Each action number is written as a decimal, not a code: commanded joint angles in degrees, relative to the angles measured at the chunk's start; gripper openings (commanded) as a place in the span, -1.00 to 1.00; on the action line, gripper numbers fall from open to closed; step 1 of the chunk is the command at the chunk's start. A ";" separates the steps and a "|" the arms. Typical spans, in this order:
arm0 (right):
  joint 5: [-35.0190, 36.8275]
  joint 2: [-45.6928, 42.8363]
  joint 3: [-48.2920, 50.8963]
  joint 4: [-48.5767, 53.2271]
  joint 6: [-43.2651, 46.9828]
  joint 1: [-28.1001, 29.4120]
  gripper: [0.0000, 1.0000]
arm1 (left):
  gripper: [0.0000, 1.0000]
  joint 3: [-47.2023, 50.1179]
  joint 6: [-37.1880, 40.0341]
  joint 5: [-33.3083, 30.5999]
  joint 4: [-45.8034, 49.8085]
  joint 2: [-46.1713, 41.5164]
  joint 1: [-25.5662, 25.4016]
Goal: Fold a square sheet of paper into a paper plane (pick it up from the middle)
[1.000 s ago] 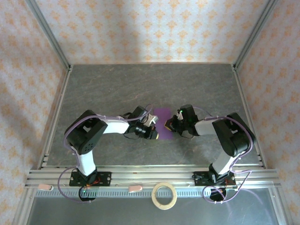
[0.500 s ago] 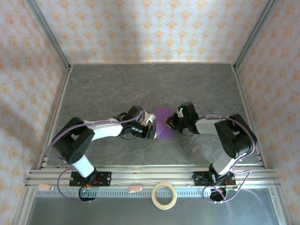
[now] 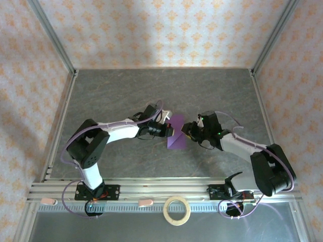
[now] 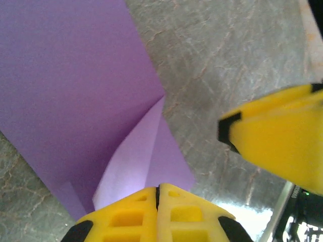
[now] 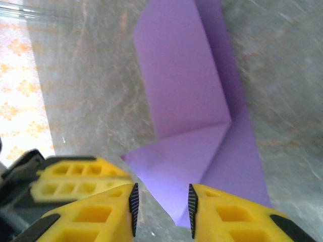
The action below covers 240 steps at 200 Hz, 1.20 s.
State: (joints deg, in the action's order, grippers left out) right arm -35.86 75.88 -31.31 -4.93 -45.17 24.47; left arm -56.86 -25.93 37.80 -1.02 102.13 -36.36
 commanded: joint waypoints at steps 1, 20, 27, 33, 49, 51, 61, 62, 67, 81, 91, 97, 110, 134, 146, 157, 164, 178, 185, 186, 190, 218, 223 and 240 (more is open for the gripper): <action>1.30 -1.95 2.09 3.23 -1.22 0.87 -0.31 | -1.00 -1.86 1.84 -2.66 1.69 2.93 0.28; 1.35 -2.51 3.04 3.51 -1.77 1.06 -0.30 | -1.00 -2.25 2.66 -2.87 2.04 5.01 0.33; 1.38 -2.55 3.23 3.59 -1.85 1.08 -0.30 | -1.00 -2.25 2.69 -2.63 1.88 5.63 0.32; 1.40 -2.50 3.40 3.61 -1.98 1.09 -0.30 | -1.00 -2.29 2.66 -2.41 1.72 6.00 0.31; 1.49 -2.49 3.71 3.61 -2.19 1.20 -0.30 | -1.00 -2.35 2.64 -2.16 1.48 6.83 0.28; 1.49 -2.42 3.71 3.61 -2.20 1.24 -0.30 | -1.00 -2.37 2.69 -2.13 1.57 6.89 0.31; 1.52 -2.35 3.89 3.69 -2.36 1.28 -0.30 | -1.00 -2.66 2.94 -2.04 1.87 7.04 0.32; 1.50 -2.33 3.93 3.69 -2.37 1.28 -0.30 | -1.00 -2.70 2.97 -1.99 1.88 7.08 0.32; 1.41 -2.37 4.05 3.74 -2.47 1.41 -0.30 | -1.00 -2.94 3.11 -1.86 2.02 7.12 0.29; 1.41 -2.22 4.45 3.61 -2.88 1.58 -0.28 | -1.00 -3.17 3.17 -1.70 2.18 8.66 0.27; 1.17 -2.14 4.78 3.31 -3.38 1.70 -0.28 | -1.00 -3.31 3.25 -1.70 2.33 8.98 0.32; 1.06 -1.91 5.07 2.98 -3.80 1.85 -0.27 | -1.00 -3.27 3.22 -1.70 2.41 9.07 0.30; 0.79 -1.64 5.38 2.47 -4.59 2.27 -0.24 | -1.00 -2.87 3.24 -1.81 2.51 8.99 0.26; 1.13 -0.02 5.06 2.37 -5.56 3.20 -0.21 | -1.00 -2.41 3.26 -1.77 2.71 9.01 0.26; 1.22 1.14 4.62 2.31 -5.63 3.62 -0.20 | -1.00 -1.94 3.34 -1.72 2.69 8.73 0.32; 1.24 2.15 4.04 2.21 -5.63 3.97 -0.20 | -1.00 -1.60 3.39 -1.68 2.65 8.41 0.32; 1.32 2.73 3.69 2.20 -5.70 4.10 -0.20 | -1.00 -1.53 3.43 -1.70 2.73 8.36 0.30; 2.04 3.90 2.98 2.48 -5.66 4.18 -0.21 | -1.00 -1.65 3.57 -1.51 2.76 8.40 0.26; 2.48 4.23 2.71 2.72 -5.63 4.19 -0.21 | -1.00 -1.75 3.61 -1.48 2.86 8.53 0.30; 2.60 4.26 2.68 2.73 -5.72 4.23 -0.20 | -1.00 -1.76 3.61 -1.45 2.86 8.57 0.31; 2.82 4.52 2.66 2.73 -5.84 4.27 -0.20 | -1.00 -1.81 3.65 -1.40 2.79 8.57 0.32; 3.03 6.25 2.06 1.12 -6.90 4.44 -0.20 | -1.00 -1.89 3.43 -1.09 2.47 9.11 0.33; 2.75 6.44 1.90 0.56 -7.08 4.55 -0.20 | -1.00 -1.93 3.48 -0.99 2.51 9.14 0.33; 2.50 6.91 1.15 -0.56 -7.65 4.62 -0.20 | -1.00 -1.94 3.61 -0.96 2.56 9.34 0.32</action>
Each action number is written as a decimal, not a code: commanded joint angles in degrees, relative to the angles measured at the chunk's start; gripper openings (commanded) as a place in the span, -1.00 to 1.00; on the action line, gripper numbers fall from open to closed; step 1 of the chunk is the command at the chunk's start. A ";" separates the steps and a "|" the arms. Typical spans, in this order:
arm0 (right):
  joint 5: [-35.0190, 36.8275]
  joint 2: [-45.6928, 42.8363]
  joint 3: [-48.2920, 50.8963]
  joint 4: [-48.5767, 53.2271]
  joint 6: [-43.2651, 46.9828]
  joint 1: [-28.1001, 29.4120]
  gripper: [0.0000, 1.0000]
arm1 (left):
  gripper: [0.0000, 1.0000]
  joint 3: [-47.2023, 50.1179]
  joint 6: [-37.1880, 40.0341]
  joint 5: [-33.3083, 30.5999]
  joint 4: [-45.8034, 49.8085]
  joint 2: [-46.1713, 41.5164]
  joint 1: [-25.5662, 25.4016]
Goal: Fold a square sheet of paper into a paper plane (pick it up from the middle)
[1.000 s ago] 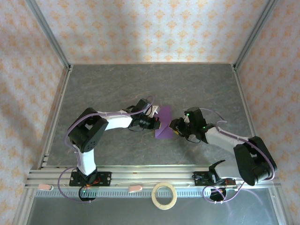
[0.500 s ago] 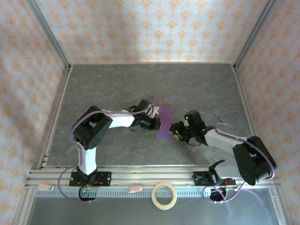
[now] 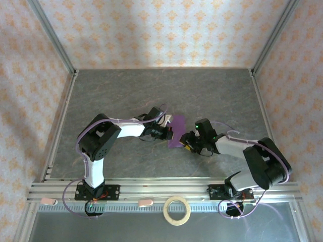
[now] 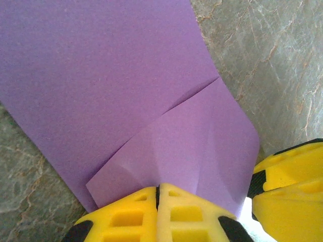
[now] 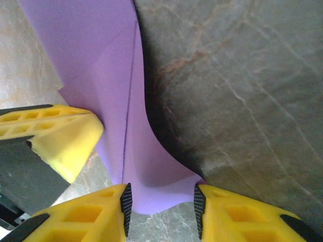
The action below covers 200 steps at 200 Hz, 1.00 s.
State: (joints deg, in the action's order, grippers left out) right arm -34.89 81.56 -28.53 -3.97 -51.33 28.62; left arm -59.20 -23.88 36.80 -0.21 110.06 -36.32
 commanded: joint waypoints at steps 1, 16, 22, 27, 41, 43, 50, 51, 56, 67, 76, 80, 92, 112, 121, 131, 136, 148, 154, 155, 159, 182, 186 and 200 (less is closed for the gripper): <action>1.52 1.28 -1.71 -1.55 -1.45 0.51 -0.20 | -1.00 0.40 1.60 0.04 1.72 1.44 0.28; 1.17 1.83 -2.82 -2.31 -1.48 0.47 -0.19 | -1.00 0.32 1.81 0.16 1.88 1.67 0.30; 1.02 2.10 -3.25 -2.82 -1.62 0.48 -0.19 | -1.00 0.32 1.82 0.18 1.94 1.77 0.25; 0.76 2.30 -3.70 -3.39 -1.67 0.47 -0.19 | -1.00 0.27 1.92 0.25 2.05 1.82 0.25; 0.71 3.35 -4.84 -4.10 -1.59 0.50 -0.17 | -1.00 0.14 2.12 0.30 2.19 1.82 0.27; 0.71 3.50 -5.03 -4.07 -1.47 0.43 -0.17 | -1.00 0.18 2.11 0.29 2.22 1.78 0.26; 1.11 4.08 -5.87 -3.75 -1.14 0.38 -0.17 | -1.00 0.10 2.29 0.33 2.31 1.82 0.28; 1.17 4.19 -5.98 -3.67 -1.09 0.38 -0.17 | -1.00 0.07 2.27 0.27 2.31 1.82 0.28; 1.67 4.64 -6.47 -3.55 -0.79 0.38 -0.16 | -1.00 0.03 2.37 0.31 2.47 1.81 0.31; 2.26 5.59 -7.12 -3.85 -0.53 0.23 -0.14 | -1.00 -0.04 2.53 0.29 2.58 1.91 0.27; 2.09 6.41 -7.54 -4.44 -0.48 -0.09 -0.14 | -1.00 -0.05 2.60 0.38 2.59 1.92 0.24; 1.95 6.76 -7.72 -4.79 -0.37 -0.17 -0.13 | -1.00 -0.12 2.61 0.41 2.58 1.97 0.32; 1.67 7.90 -8.27 -5.17 -0.17 -0.71 -0.13 | -1.00 -0.11 2.72 0.51 2.65 2.09 0.28; 1.77 8.72 -8.39 -5.79 0.21 -1.77 -0.13 | -1.00 -0.29 2.87 0.67 2.69 2.35 0.24; 1.61 9.01 -8.23 -6.14 0.50 -2.32 -0.13 | -1.00 -0.30 2.88 0.62 2.67 2.35 0.28; 1.17 9.10 -7.60 -7.19 0.69 -3.01 -0.13 | -1.00 -0.18 2.75 0.74 2.45 2.28 0.28; 0.86 9.10 -7.29 -8.04 0.70 -3.42 -0.13 | -1.00 -0.14 2.62 0.82 2.32 2.26 0.26; -0.24 9.05 -5.95 -10.91 0.58 -4.41 -0.17 | -1.00 -0.19 2.64 1.03 2.23 2.26 0.29; -0.93 9.11 -5.44 -12.41 0.50 -4.79 -0.19 | -1.00 -0.16 2.53 1.08 2.15 2.26 0.28; -0.99 9.08 -5.41 -12.53 0.51 -4.89 -0.20 | -1.00 -0.14 2.53 1.13 2.15 2.22 0.32; -1.48 9.26 -5.24 -13.41 0.64 -5.08 -0.21 | -1.00 -0.13 2.54 1.22 2.08 2.15 0.28; -2.97 10.29 -5.30 -14.91 2.21 -5.66 -0.36 | -1.00 -0.28 2.58 1.37 2.16 2.04 0.30; -3.04 10.45 -5.30 -15.08 2.47 -5.76 -0.38 | -1.00 -0.23 2.53 1.41 2.19 2.07 0.24; -3.09 11.02 -5.30 -15.13 2.96 -6.01 -0.45 | -1.00 -0.33 2.43 1.49 2.08 2.08 0.28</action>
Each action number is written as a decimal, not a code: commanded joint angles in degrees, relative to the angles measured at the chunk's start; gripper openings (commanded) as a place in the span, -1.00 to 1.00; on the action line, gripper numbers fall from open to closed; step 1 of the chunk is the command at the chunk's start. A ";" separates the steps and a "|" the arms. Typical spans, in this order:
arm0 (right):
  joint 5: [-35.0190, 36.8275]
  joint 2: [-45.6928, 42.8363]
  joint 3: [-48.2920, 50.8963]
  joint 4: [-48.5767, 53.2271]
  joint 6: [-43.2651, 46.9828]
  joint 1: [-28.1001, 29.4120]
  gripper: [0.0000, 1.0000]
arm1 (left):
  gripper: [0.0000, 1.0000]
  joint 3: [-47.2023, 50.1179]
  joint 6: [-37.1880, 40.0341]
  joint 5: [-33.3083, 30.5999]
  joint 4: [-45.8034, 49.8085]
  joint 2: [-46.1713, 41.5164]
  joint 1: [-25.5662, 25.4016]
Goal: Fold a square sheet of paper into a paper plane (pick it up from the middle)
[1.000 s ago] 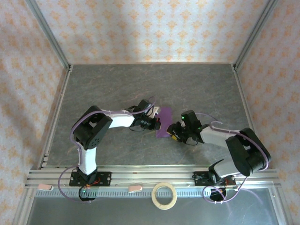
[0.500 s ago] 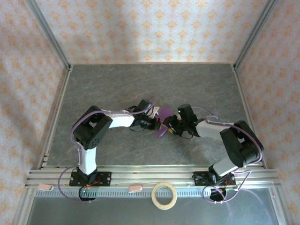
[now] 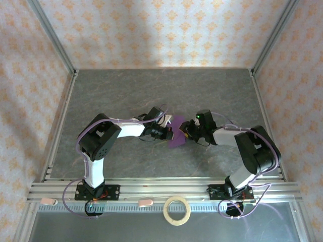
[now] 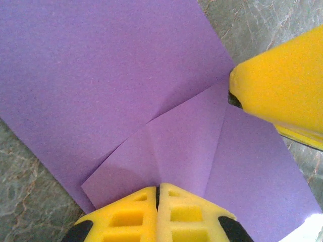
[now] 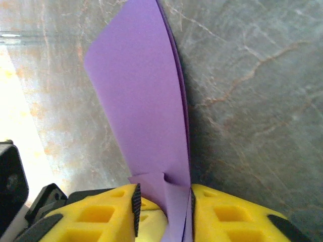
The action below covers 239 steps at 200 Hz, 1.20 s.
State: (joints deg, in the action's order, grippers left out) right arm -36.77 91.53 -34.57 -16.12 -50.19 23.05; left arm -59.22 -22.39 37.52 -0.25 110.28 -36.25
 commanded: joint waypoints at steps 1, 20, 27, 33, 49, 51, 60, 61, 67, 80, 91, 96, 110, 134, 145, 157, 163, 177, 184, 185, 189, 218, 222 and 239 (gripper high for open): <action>-1.25 1.08 0.73 -3.01 1.84 -0.49 -0.45 | -1.00 -0.34 0.90 0.79 2.15 1.86 0.21; -1.72 1.61 1.14 -3.96 2.54 -0.56 -0.49 | -1.00 -0.28 0.62 0.92 1.91 1.62 0.22; -1.94 1.81 1.25 -4.31 2.72 -0.60 -0.53 | -1.00 -0.20 0.58 0.90 1.82 1.60 0.22; -2.20 1.91 1.34 -4.53 2.82 -0.72 -0.56 | -1.00 -0.13 0.51 0.97 1.75 1.48 0.19; -2.21 1.90 1.74 -5.09 3.16 -0.64 -0.62 | -1.00 -0.15 0.43 0.98 1.78 1.30 0.20; -2.23 1.86 1.76 -5.08 3.16 -0.68 -0.63 | -1.00 -0.18 0.42 1.02 1.80 1.33 0.21; -2.25 1.82 1.90 -5.12 3.41 -0.77 -0.64 | -1.00 -0.07 0.40 0.98 1.67 1.11 0.26; -2.25 1.77 1.89 -5.09 3.47 -0.74 -0.64 | -1.00 -0.09 0.41 0.98 1.66 1.14 0.28; -2.25 1.73 2.11 -5.19 3.66 -0.87 -0.65 | -1.00 0.01 0.25 0.98 1.54 1.00 0.22; -2.61 2.11 2.22 -5.47 4.12 -0.92 -0.67 | -1.00 0.16 -0.10 1.24 1.09 0.65 0.21; -2.93 2.49 2.28 -5.59 4.29 -0.88 -0.72 | -1.00 0.26 -0.28 1.37 1.01 0.55 0.21; -2.81 2.60 2.31 -5.59 4.40 -0.93 -0.73 | -1.00 0.33 -0.35 1.43 0.98 0.37 0.21; -2.38 2.61 2.53 -5.41 4.73 -0.90 -0.82 | -1.00 0.33 -0.54 1.42 0.96 -0.19 0.21; -1.61 2.19 3.00 -5.33 5.44 -1.02 -0.92 | -0.89 1.18 -1.53 1.29 -0.01 -3.42 0.29; -1.37 2.08 3.17 -5.15 5.96 -1.06 -0.94 | -0.84 1.73 -2.38 1.22 -1.04 -5.16 0.44; -1.29 1.84 3.23 -5.00 6.56 -1.01 -0.96 | -0.74 2.95 -3.65 1.05 -2.85 -7.57 0.94; -1.25 1.66 3.36 -4.93 6.79 -1.03 -0.96 | -0.69 3.51 -4.37 0.57 -3.75 -8.75 1.33; -0.81 1.05 3.66 -4.92 7.29 -1.03 -0.96 | -0.57 5.25 -5.81 -1.47 -5.58 -12.18 2.18; -0.59 0.66 3.84 -4.98 7.55 -0.99 -0.96 | -0.56 6.19 -6.52 -2.96 -6.23 -13.91 2.76; -0.54 0.67 3.87 -5.02 7.60 -1.03 -0.96 | -0.56 6.34 -6.57 -3.19 -6.33 -14.11 2.85; -0.45 0.46 3.96 -5.06 7.78 -1.05 -0.96 | -0.56 6.78 -6.96 -4.14 -6.54 -14.96 3.20; 0.46 -0.87 4.14 -4.25 8.69 -1.03 -0.97 | -0.55 10.93 -9.99 -7.81 -8.39 -20.15 5.92; 0.55 -0.99 4.14 -4.13 8.83 -1.01 -0.97 | -0.55 11.60 -10.30 -8.02 -8.72 -20.80 6.16; 0.56 -1.58 4.19 -4.14 9.13 -1.02 -0.97 | -0.55 13.69 -11.04 -8.51 -9.45 -22.61 7.05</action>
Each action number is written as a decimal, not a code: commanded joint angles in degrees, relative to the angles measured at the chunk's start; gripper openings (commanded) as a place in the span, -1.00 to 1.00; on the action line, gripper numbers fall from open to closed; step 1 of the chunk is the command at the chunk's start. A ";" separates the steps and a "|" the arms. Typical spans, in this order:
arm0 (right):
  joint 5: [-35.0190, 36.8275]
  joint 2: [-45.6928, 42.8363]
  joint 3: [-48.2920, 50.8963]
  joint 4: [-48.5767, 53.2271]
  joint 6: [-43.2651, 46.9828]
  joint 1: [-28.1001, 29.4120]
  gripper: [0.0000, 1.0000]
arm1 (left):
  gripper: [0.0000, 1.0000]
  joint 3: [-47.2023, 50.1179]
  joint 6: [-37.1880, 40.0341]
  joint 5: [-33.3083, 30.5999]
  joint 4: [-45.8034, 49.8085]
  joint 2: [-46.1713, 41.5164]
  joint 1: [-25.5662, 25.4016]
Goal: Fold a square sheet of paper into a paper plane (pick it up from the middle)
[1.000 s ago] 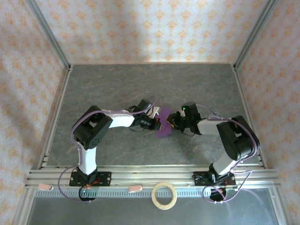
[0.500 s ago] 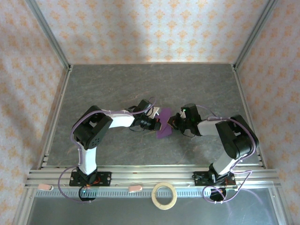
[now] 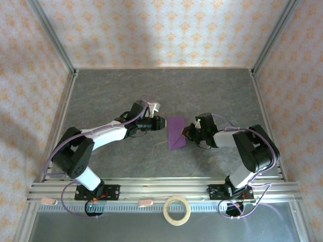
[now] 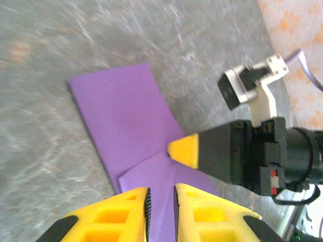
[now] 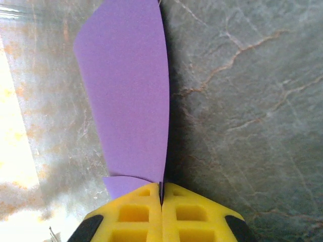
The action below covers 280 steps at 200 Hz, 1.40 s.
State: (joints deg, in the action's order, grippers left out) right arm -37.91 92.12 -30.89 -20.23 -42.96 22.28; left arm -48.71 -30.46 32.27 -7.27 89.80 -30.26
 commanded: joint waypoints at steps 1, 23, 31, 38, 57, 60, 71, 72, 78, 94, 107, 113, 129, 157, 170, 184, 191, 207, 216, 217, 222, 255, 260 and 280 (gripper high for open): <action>1.74 -2.23 0.50 -0.01 1.91 -0.24 -0.97 | -0.55 3.22 -3.00 -3.27 -2.46 -2.24 1.07; 2.68 -4.09 0.90 0.21 1.91 -0.23 -0.98 | -0.55 4.97 -3.52 -3.74 -2.57 -4.19 1.30; 3.57 -5.37 0.92 0.79 2.15 -0.19 -0.99 | -0.55 5.88 -3.80 -4.15 -2.79 -5.10 1.34; 4.57 -6.65 0.84 1.70 2.63 -0.15 -0.99 | -0.55 6.62 -4.07 -4.61 -3.06 -6.00 1.34; 10.08 -10.68 -0.18 6.96 4.86 0.42 -1.00 | -0.53 8.88 -4.61 -6.41 -3.53 -9.10 1.52; 11.17 -11.38 -0.49 8.23 5.41 0.63 -1.00 | -0.53 9.23 -4.63 -6.79 -3.54 -9.56 1.45; 15.34 -13.50 -2.61 13.38 7.50 1.69 -1.00 | -0.53 10.47 -4.61 -8.15 -3.38 -11.53 1.75; 15.82 -13.70 -2.86 13.90 7.78 1.87 -1.00 | -0.52 10.56 -4.61 -8.21 -3.37 -11.60 1.77; 18.47 -14.49 -4.64 16.88 9.14 2.69 -1.00 | -0.52 11.17 -4.61 -8.89 -3.28 -12.84 2.03; 26.75 -15.42 -10.08 26.52 13.52 6.08 -1.00 | -0.50 13.18 -4.65 -11.29 -3.28 -16.06 2.66; 35.00 -15.05 -14.46 33.28 15.83 9.13 -1.00 | -0.45 14.75 -5.33 -14.29 -2.93 -19.03 3.57; 39.17 -14.68 -16.42 36.21 16.05 10.53 -1.00 | -0.41 15.64 -5.63 -15.78 -2.99 -20.53 3.98; 48.00 -13.36 -21.28 42.71 17.09 13.77 -1.00 | -0.29 17.72 -6.34 -18.75 -3.06 -24.68 5.31; 65.30 -9.10 -29.71 54.02 15.04 17.97 -1.00 | 0.08 20.68 -6.37 -23.15 -2.23 -31.89 7.41; 72.93 -5.82 -33.72 60.06 13.19 18.97 -1.00 | 0.28 21.40 -6.50 -25.89 -0.63 -34.92 8.06; 79.18 -2.42 -36.53 64.92 11.02 19.70 -1.00 | 0.52 22.29 -6.27 -29.01 0.49 -38.04 8.53; 80.82 -1.10 -37.21 65.88 10.37 19.97 -1.00 | 0.65 22.71 -5.90 -30.43 1.18 -39.42 8.72; 82.72 1.71 -38.22 66.39 9.29 20.88 -1.00 | 0.84 23.25 -4.87 -33.39 3.33 -43.09 9.22; 83.24 3.15 -38.75 66.48 8.41 21.49 -1.00 | 0.94 23.39 -4.17 -34.70 4.46 -44.87 9.38; 83.30 3.33 -38.82 66.47 8.37 21.58 -1.00 | 0.95 23.39 -4.13 -34.76 4.59 -45.10 9.40; 83.43 4.18 -39.05 66.23 7.96 21.94 -1.00 | 0.98 23.48 -3.73 -35.63 5.32 -45.98 9.51; 80.85 11.18 -41.69 65.89 6.87 23.70 -1.00 | 0.99 22.66 -2.15 -39.76 10.58 -48.83 10.07; 80.55 12.46 -42.16 65.97 6.74 24.04 -1.00 | 0.99 22.53 -2.12 -40.31 11.28 -48.91 10.03; 79.63 16.85 -44.91 66.43 6.48 25.51 -1.00 | 0.99 22.43 -2.42 -41.51 12.71 -49.23 10.08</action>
State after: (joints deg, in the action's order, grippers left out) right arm 39.68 105.12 -72.34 43.51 -34.28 46.17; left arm -26.09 -34.17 -5.04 0.45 41.25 -20.84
